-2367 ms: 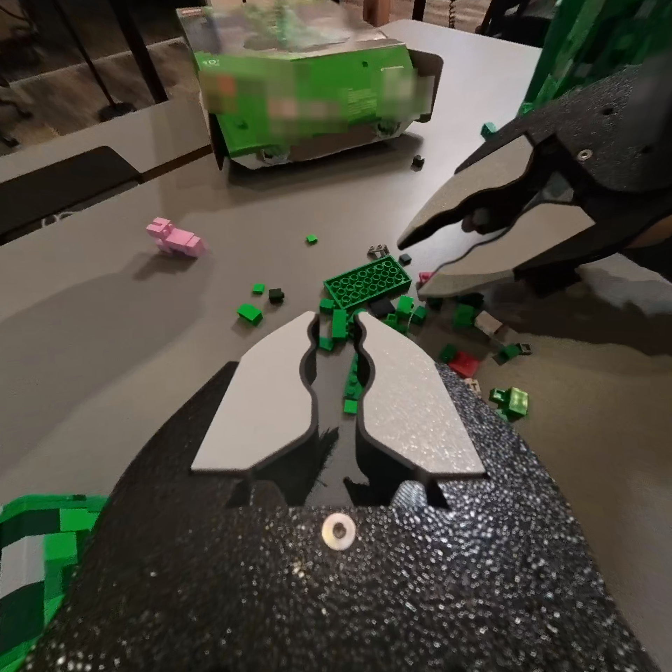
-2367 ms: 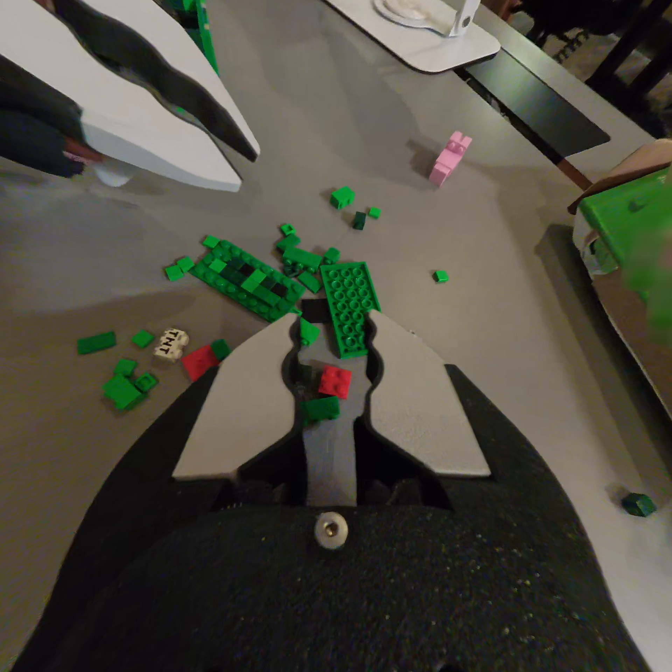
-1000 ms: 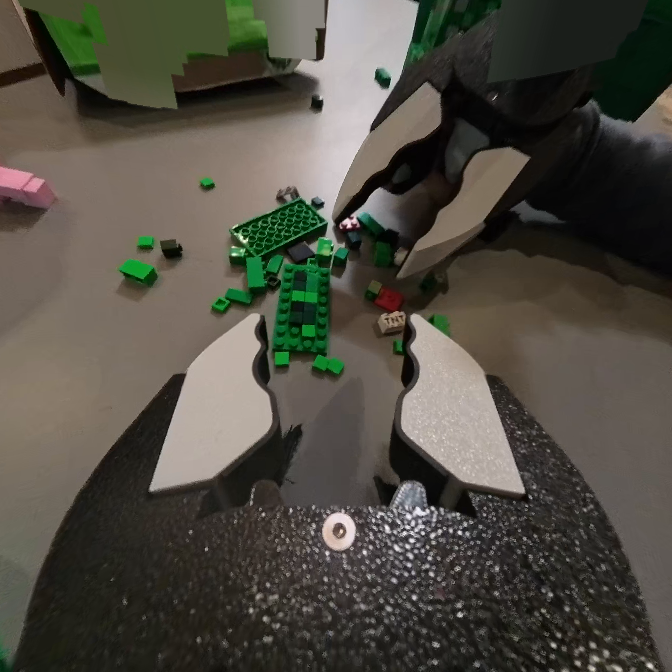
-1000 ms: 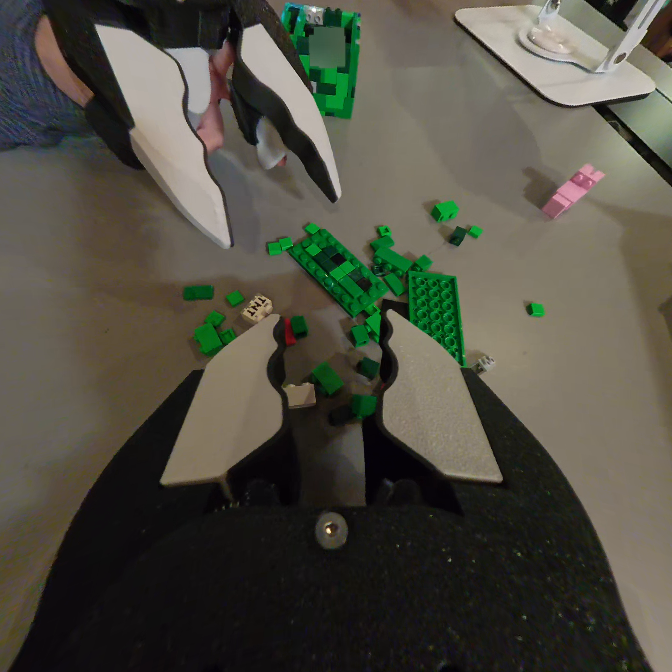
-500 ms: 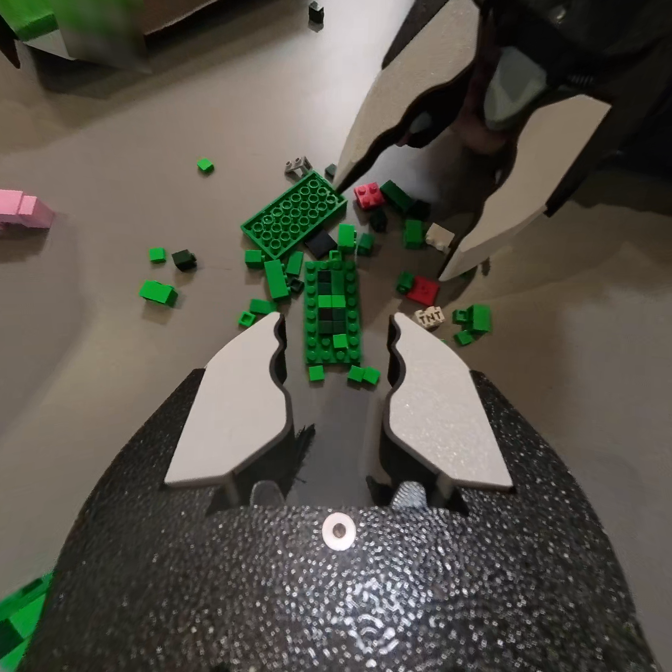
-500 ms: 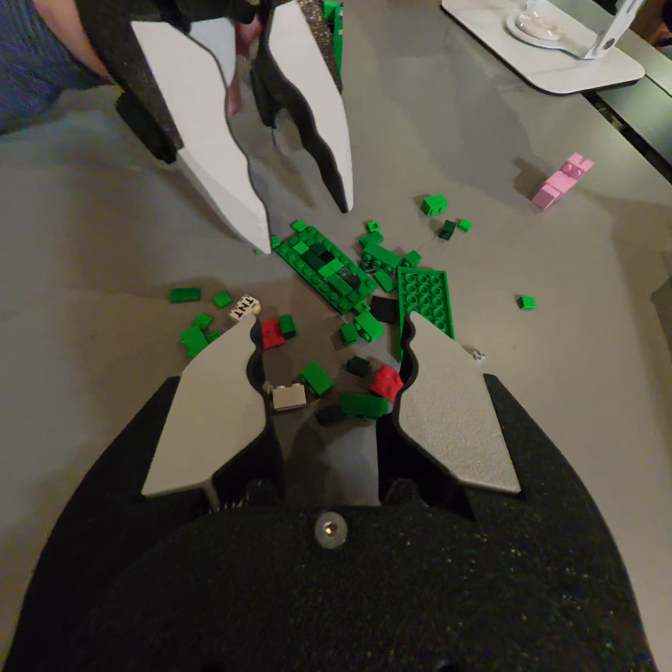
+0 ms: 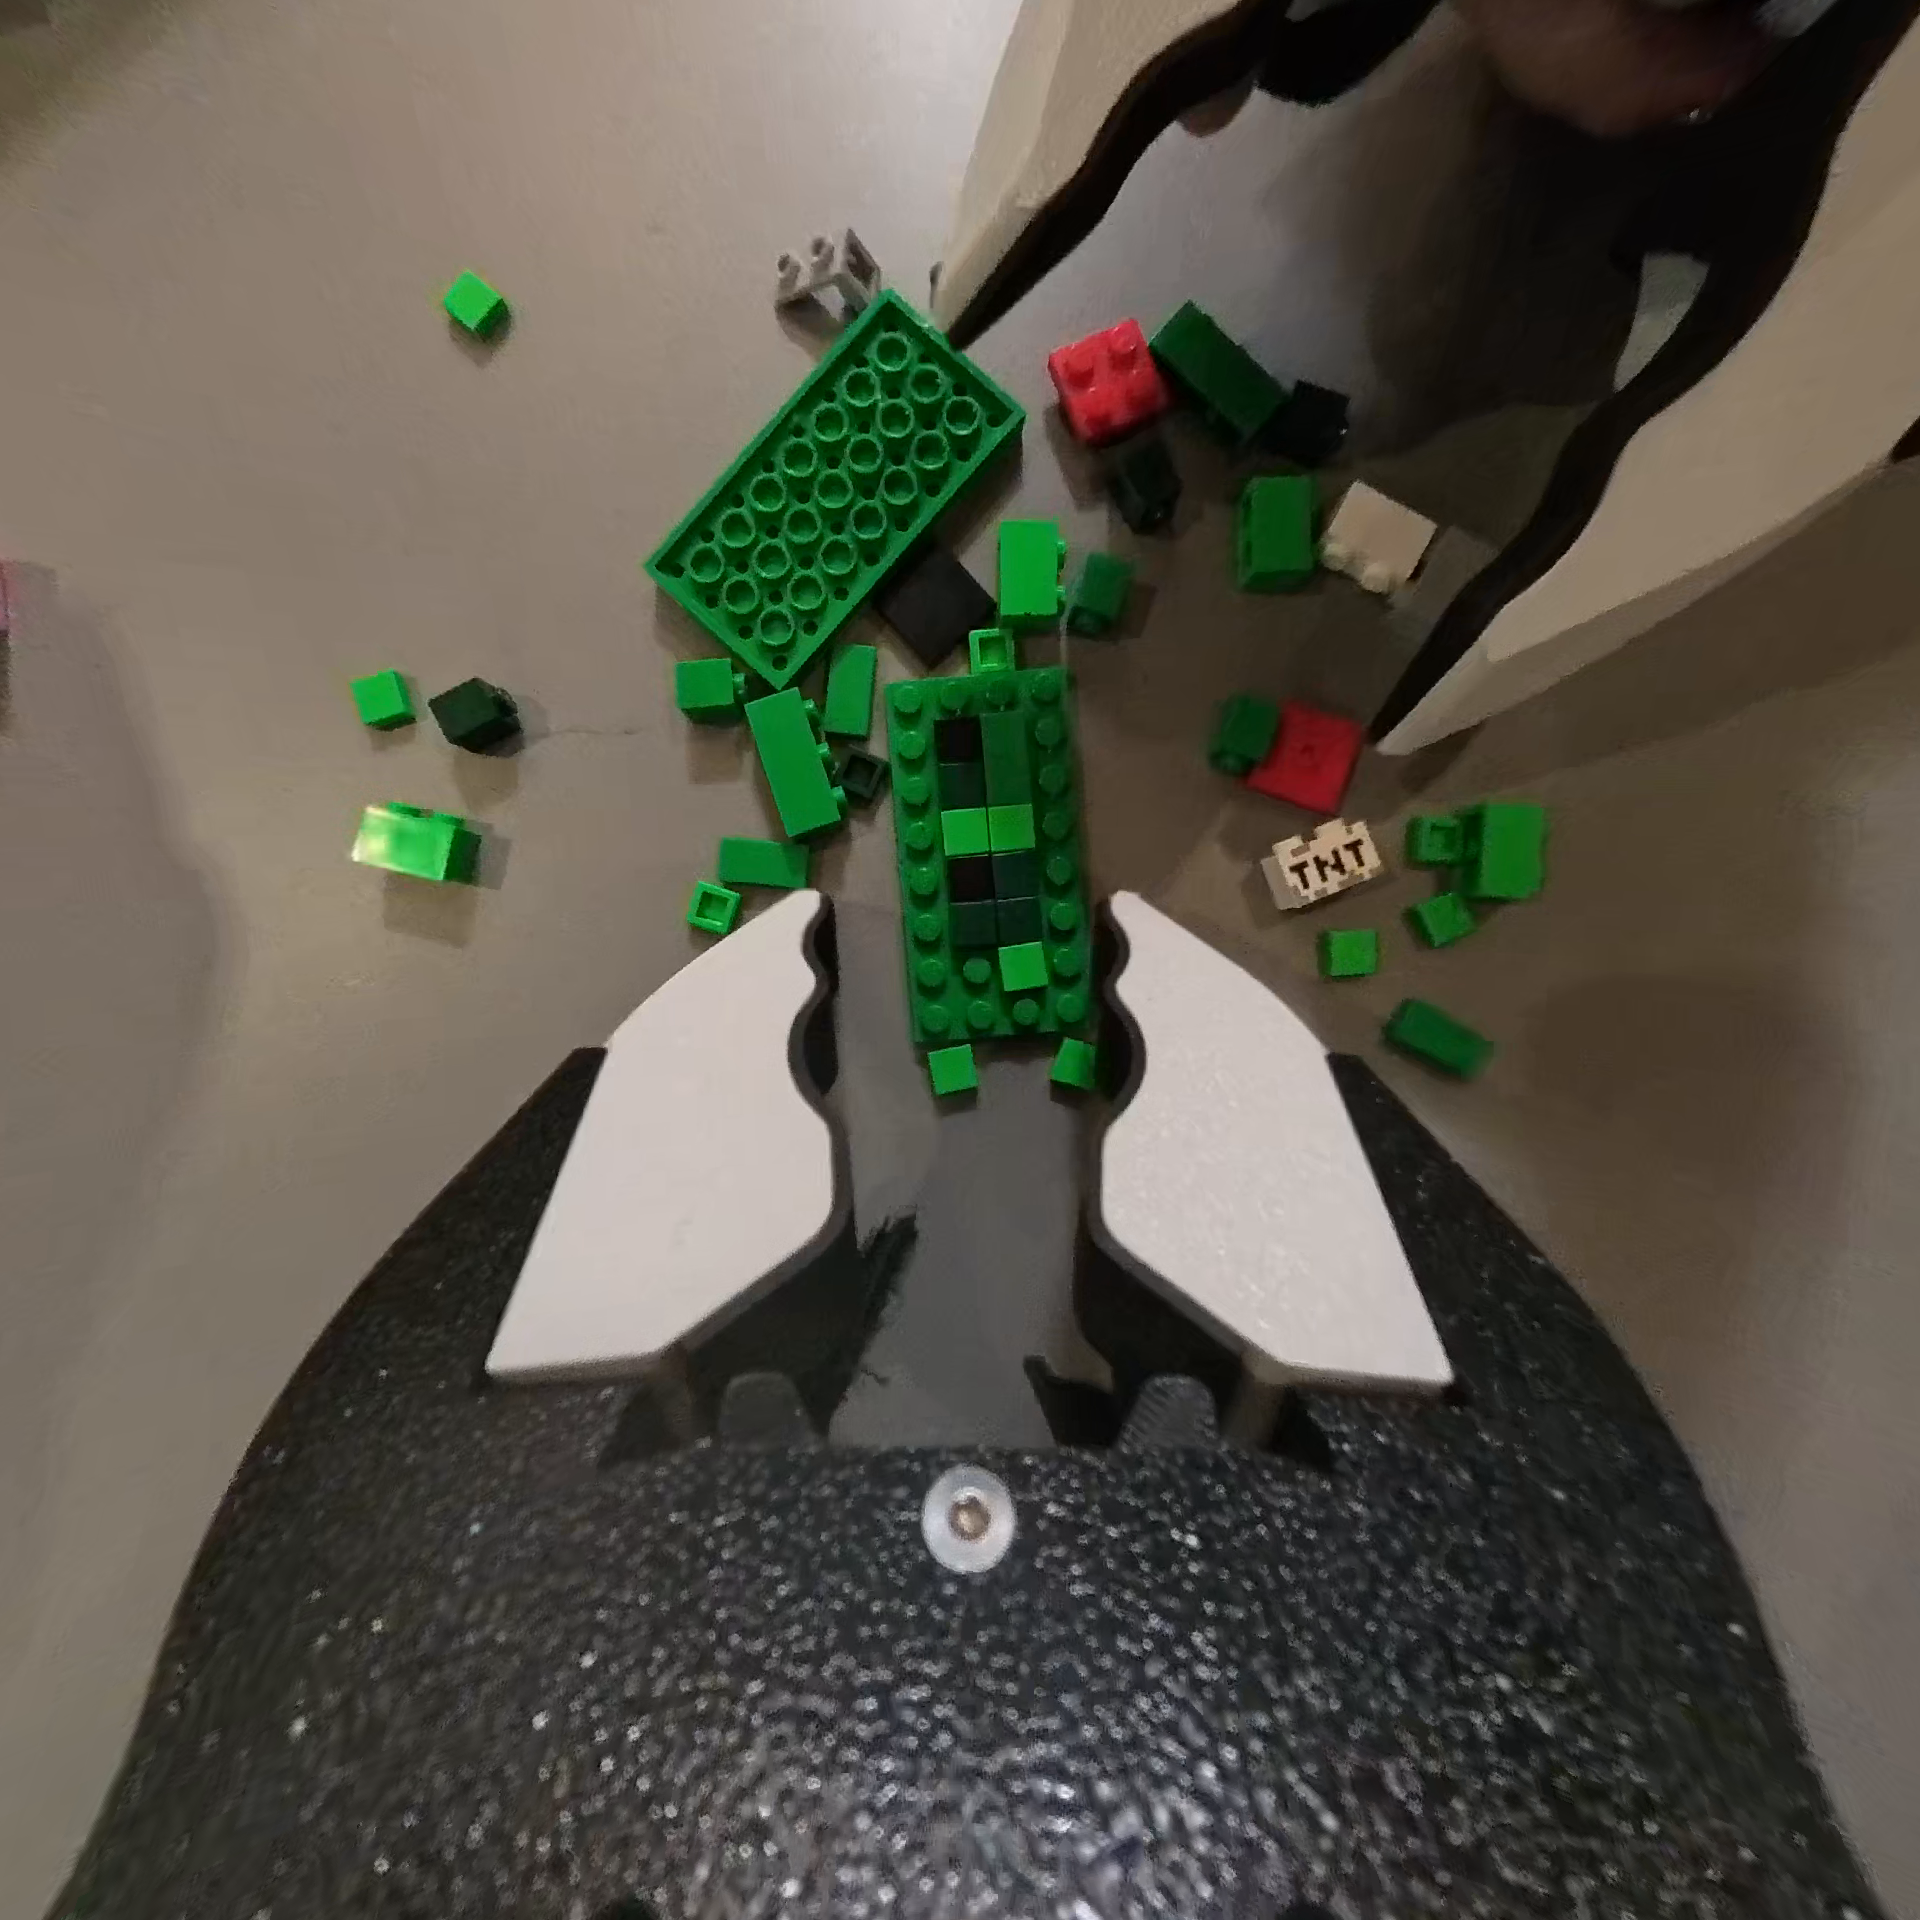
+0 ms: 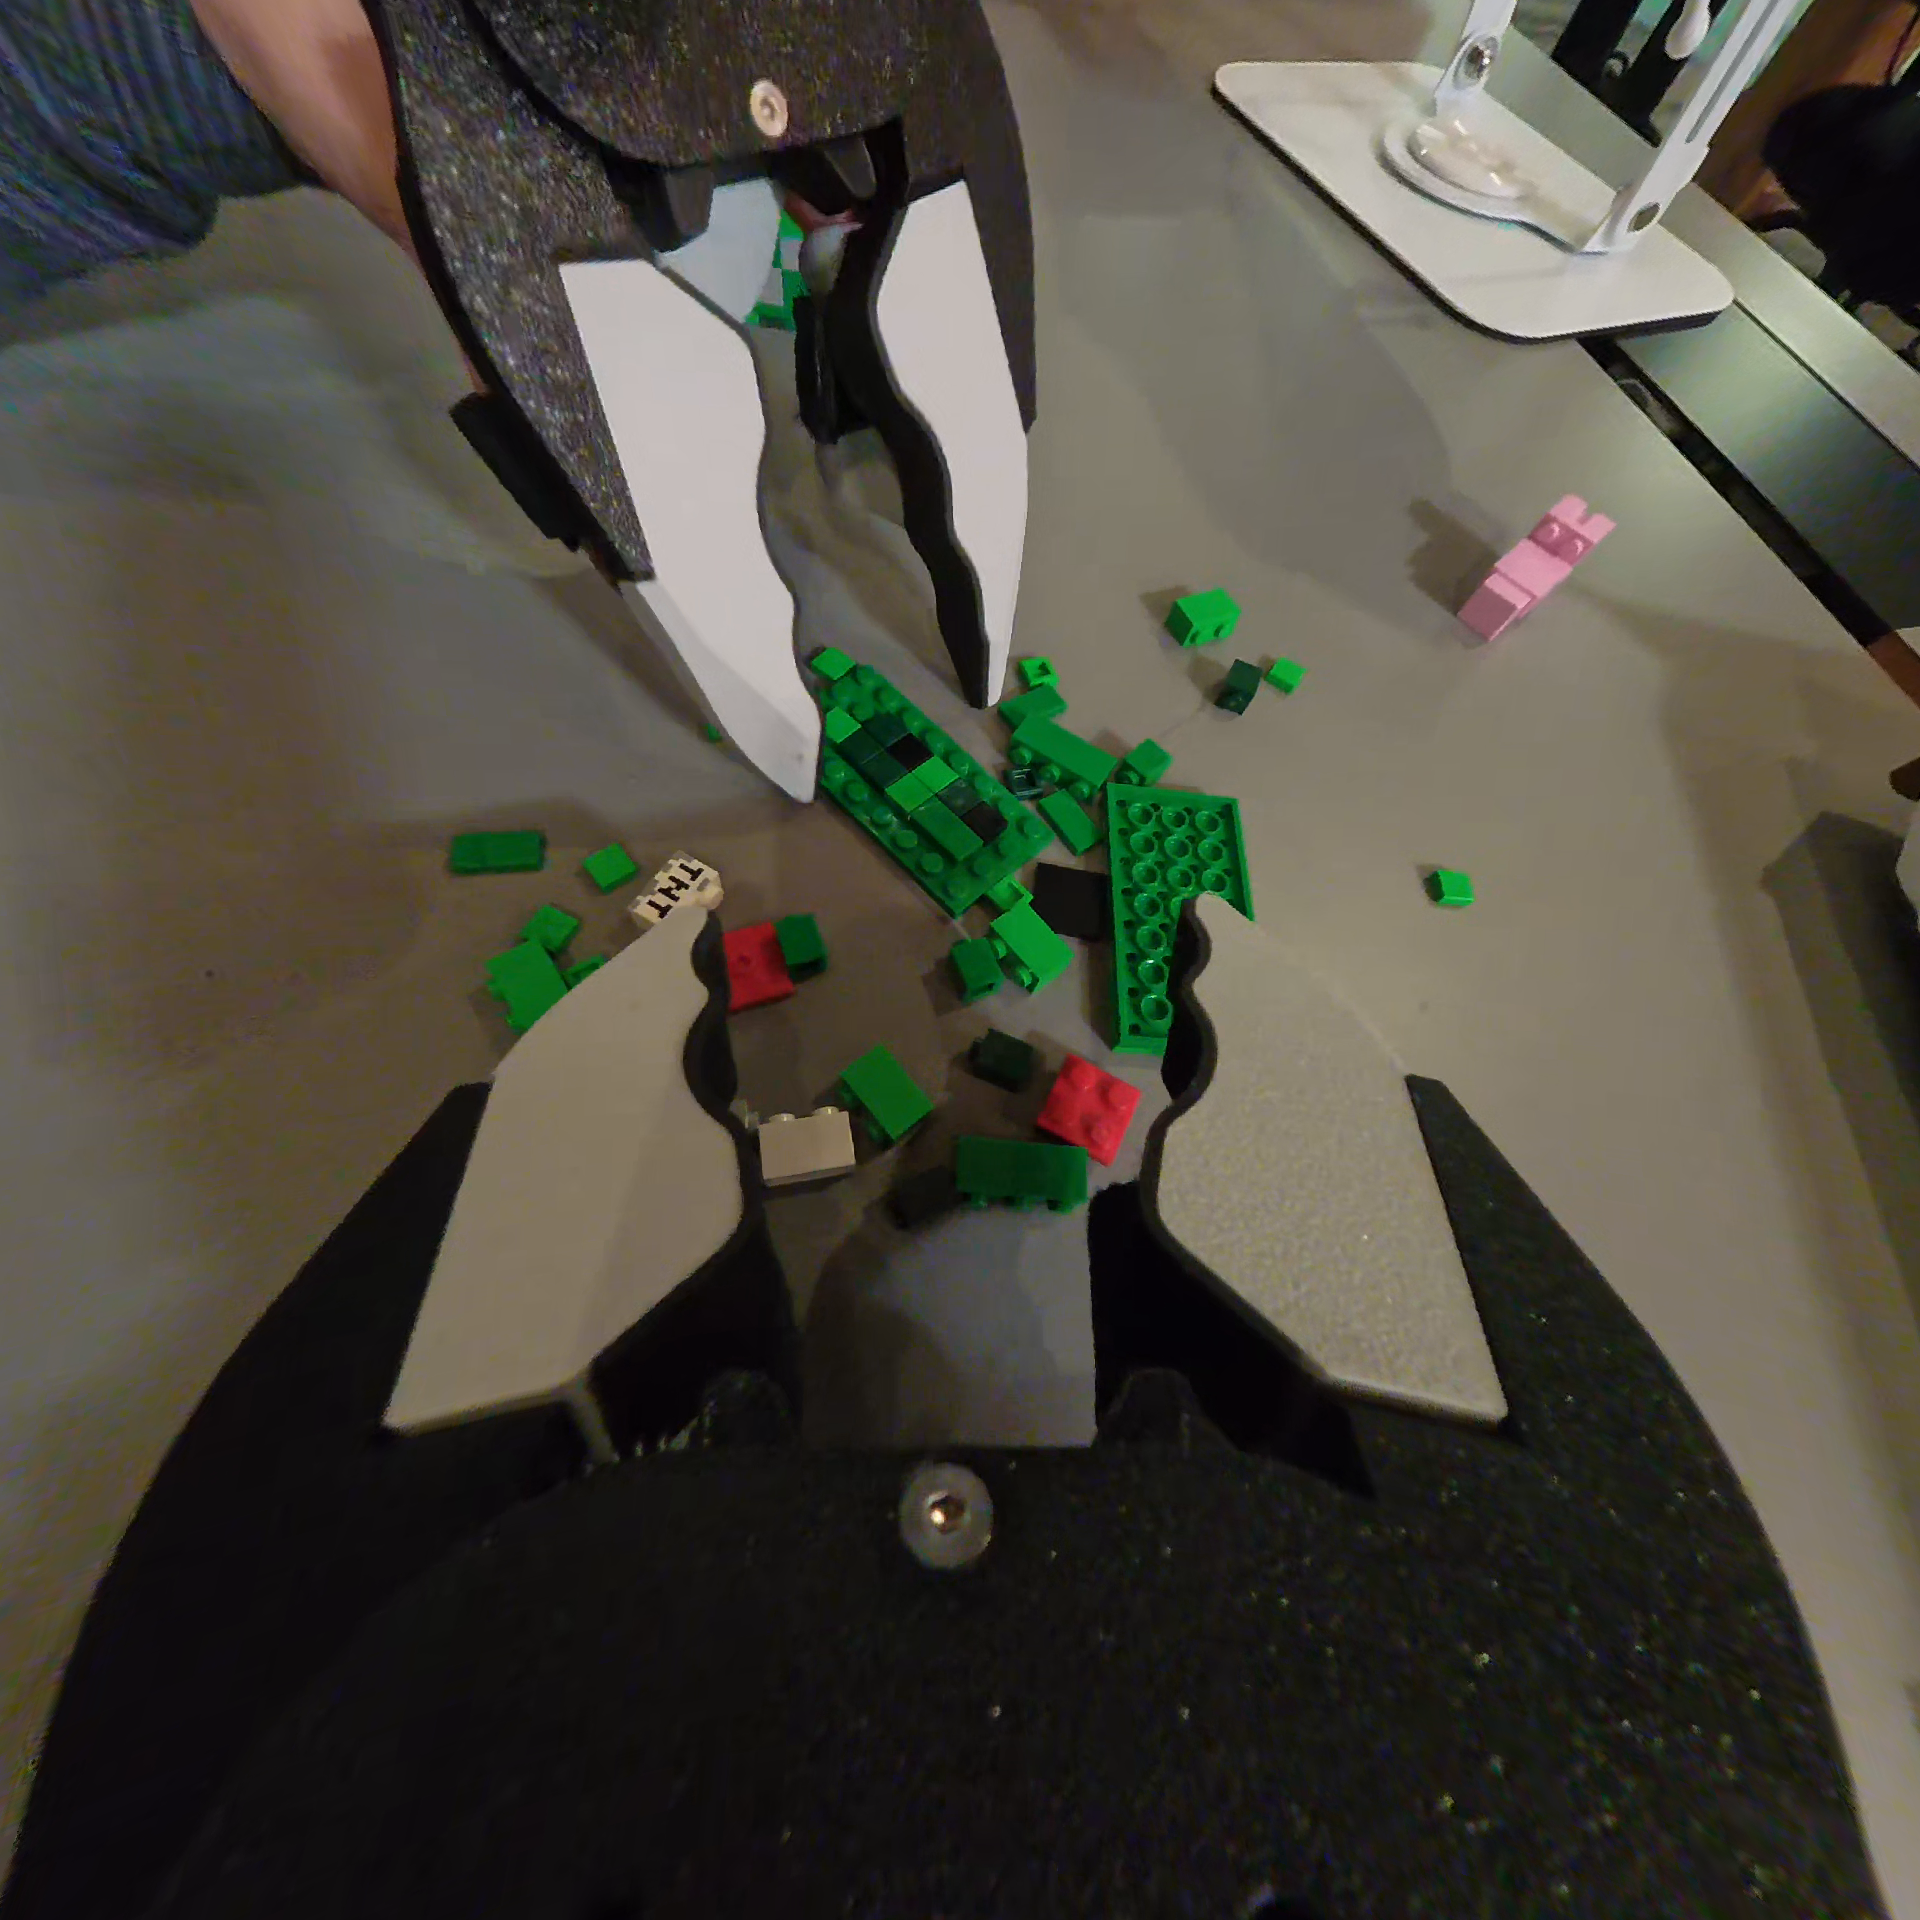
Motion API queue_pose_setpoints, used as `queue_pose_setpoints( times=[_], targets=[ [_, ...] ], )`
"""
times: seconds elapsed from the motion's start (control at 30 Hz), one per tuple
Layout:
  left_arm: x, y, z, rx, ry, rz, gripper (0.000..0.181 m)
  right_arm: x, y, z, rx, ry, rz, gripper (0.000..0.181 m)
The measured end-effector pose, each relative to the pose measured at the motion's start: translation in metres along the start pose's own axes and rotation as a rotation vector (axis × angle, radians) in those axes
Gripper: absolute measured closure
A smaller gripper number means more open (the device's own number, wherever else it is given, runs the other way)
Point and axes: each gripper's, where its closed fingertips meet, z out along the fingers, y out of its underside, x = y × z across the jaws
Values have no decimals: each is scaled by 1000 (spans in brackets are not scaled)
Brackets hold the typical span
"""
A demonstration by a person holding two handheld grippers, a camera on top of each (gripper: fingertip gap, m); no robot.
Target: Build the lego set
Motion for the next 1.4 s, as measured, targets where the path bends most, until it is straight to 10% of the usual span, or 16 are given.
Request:
queue_pose_setpoints(
  times=[0.03,0.87,1.4],
  targets=[
    [2,0,0,-20,4,5,140,0,0,0,0,-1,-2,101],
    [32,11,-14,133,30,207,150,-15,8,-8,-51,-110,-16,130],
    [37,-29,-37,409,-280,609,150,-31,-13,-13,69,-295,210,141]
  ],
)
